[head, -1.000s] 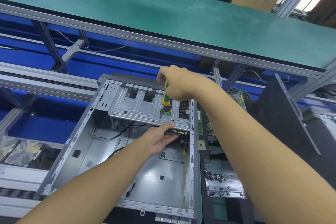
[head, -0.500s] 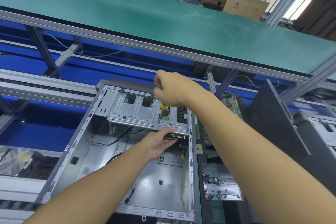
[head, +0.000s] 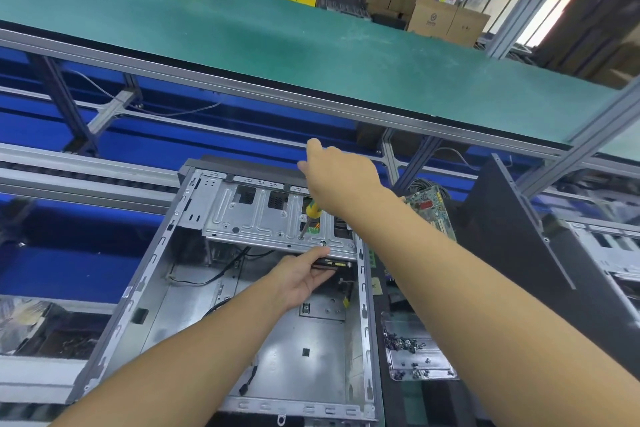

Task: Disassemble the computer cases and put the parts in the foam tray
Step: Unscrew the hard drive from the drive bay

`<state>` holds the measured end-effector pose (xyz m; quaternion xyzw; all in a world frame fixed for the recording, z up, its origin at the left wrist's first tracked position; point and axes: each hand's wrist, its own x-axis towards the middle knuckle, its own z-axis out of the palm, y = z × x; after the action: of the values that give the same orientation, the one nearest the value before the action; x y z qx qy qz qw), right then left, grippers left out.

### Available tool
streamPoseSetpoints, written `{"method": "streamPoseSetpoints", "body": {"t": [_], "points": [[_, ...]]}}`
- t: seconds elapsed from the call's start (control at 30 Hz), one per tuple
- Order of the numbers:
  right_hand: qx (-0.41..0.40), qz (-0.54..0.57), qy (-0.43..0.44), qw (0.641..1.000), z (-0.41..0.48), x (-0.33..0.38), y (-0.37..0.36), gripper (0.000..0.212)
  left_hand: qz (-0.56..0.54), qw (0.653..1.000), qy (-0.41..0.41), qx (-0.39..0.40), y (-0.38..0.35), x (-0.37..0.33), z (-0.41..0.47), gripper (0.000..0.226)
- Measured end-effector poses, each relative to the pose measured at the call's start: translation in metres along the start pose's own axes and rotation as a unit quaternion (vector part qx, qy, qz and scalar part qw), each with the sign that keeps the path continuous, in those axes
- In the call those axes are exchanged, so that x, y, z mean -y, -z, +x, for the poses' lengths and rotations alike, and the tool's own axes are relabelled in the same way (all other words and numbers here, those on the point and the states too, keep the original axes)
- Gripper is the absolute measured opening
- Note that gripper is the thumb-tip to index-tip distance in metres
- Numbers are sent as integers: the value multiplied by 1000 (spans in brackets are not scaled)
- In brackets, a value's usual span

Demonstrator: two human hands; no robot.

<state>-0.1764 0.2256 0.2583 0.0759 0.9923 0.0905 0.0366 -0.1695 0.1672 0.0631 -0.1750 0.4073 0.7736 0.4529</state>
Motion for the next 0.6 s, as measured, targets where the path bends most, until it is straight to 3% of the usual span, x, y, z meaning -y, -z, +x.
{"method": "streamPoseSetpoints", "body": {"t": [0.07, 0.2, 0.33, 0.4, 0.47, 0.6], "points": [[19, 62, 37, 997, 2, -1, 3, 21, -5, 1000, -2, -1, 0, -1, 0, 20], [152, 193, 72, 967, 5, -7, 18, 35, -3, 1000, -5, -1, 1, -1, -1, 30], [71, 68, -18, 995, 4, -2, 8, 58, -1, 1000, -3, 1, 1, 0, 1, 23], [5, -6, -26, 1000, 3, 1, 3, 45, -1, 1000, -1, 0, 1, 1, 1, 19], [-7, 8, -10, 1000, 5, -1, 2, 31, -1, 1000, -2, -3, 1, 0, 0, 16], [135, 156, 46, 977, 9, -11, 16, 35, -2, 1000, 0, 0, 2, 0, 1, 19]]}}
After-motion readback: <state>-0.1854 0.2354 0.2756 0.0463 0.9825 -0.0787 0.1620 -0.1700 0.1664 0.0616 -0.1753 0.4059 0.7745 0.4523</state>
